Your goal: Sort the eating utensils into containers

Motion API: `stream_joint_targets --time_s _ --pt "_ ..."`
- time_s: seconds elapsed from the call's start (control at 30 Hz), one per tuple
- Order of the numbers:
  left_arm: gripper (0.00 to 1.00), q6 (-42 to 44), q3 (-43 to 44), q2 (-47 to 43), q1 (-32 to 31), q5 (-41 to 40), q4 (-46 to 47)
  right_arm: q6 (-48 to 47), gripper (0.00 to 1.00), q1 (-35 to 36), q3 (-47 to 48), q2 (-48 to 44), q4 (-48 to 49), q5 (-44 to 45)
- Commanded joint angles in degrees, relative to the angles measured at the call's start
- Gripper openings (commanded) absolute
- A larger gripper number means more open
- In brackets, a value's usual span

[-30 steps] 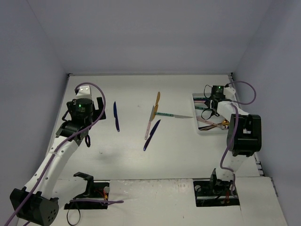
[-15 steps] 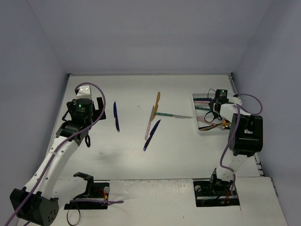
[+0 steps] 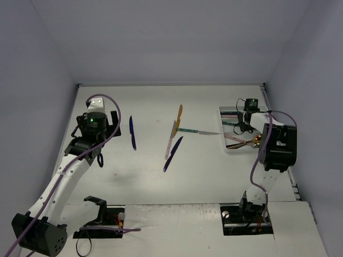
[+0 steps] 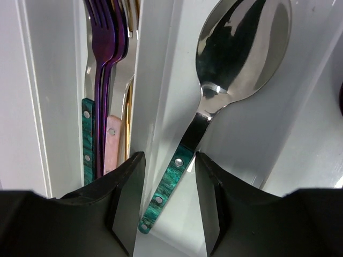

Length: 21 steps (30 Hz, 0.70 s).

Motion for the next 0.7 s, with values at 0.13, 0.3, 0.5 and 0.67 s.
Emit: stream_joint_targets --time_s 0.13,0.3,0.5,0.67 --pt "0.97 -0.16 0.92 -1.37 0.43 -0.86 2.32 5.65 0.17 -0.46 4.17 4.2 -9.68 -1.52" --pt "0.98 -0.16 0.93 -1.41 0.43 -0.8 2.39 6.81 0.0 -0.47 4.54 4.17 -9.89 -2.66" --pt "0.97 -0.16 0.94 -1.4 0.43 -0.62 2.32 6.4 0.0 -0.37 5.34 0.63 -9.89 -2.68" --pt "0.97 -0.21 0.94 -1.36 0.43 -0.43 2.32 6.31 0.0 -0.42 5.84 -6.11 -9.89 -1.79"
